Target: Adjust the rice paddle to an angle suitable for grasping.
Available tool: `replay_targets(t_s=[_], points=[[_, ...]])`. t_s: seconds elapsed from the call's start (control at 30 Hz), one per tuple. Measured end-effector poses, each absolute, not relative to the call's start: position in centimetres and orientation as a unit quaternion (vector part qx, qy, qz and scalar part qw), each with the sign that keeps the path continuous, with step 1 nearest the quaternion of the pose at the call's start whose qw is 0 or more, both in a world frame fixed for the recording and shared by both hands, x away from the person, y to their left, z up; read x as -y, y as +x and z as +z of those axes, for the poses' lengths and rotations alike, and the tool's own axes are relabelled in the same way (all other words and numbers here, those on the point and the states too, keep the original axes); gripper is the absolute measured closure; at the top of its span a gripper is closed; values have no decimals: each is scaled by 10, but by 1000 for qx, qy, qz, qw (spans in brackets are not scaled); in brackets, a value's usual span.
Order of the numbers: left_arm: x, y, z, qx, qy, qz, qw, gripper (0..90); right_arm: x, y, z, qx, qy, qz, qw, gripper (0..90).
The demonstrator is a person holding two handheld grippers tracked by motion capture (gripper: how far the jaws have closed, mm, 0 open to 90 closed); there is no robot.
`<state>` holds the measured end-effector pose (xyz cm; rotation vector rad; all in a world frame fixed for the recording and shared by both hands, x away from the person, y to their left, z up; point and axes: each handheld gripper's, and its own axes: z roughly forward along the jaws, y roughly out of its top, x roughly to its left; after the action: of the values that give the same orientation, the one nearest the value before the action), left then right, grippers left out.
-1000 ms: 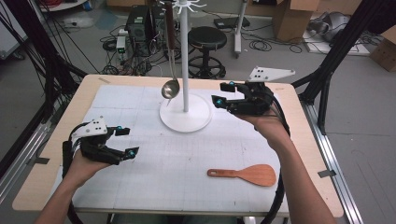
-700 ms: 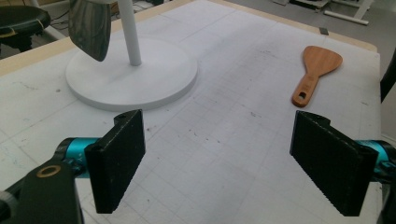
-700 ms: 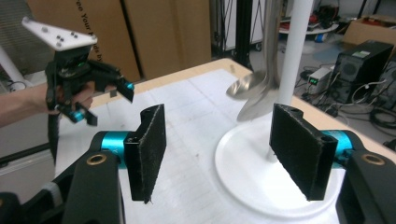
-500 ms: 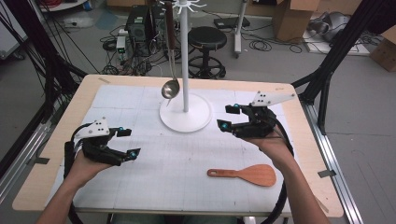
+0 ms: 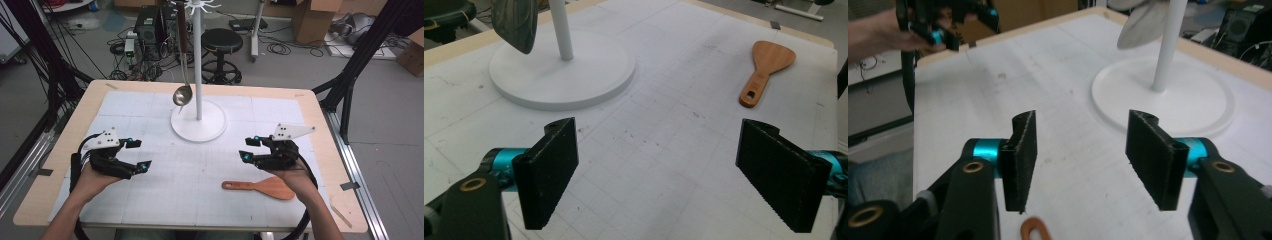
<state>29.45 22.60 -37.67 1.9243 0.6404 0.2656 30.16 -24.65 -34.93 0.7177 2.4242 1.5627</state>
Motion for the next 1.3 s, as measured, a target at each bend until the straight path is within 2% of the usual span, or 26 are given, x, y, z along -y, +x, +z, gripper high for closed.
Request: replay_targets(t_s=[0.53, 0.9, 1.3], points=[[-227, 295, -379, -275, 799, 112, 522, 167, 251, 280, -401, -849, 219, 478, 53, 862], [-228, 296, -379, -275, 798, 113, 524, 168, 232, 276, -424, -878, 196, 436, 26, 885], [-228, 296, -379, -278, 798, 113, 523, 168, 219, 275, -437, -898, 182, 400, 18, 884]])
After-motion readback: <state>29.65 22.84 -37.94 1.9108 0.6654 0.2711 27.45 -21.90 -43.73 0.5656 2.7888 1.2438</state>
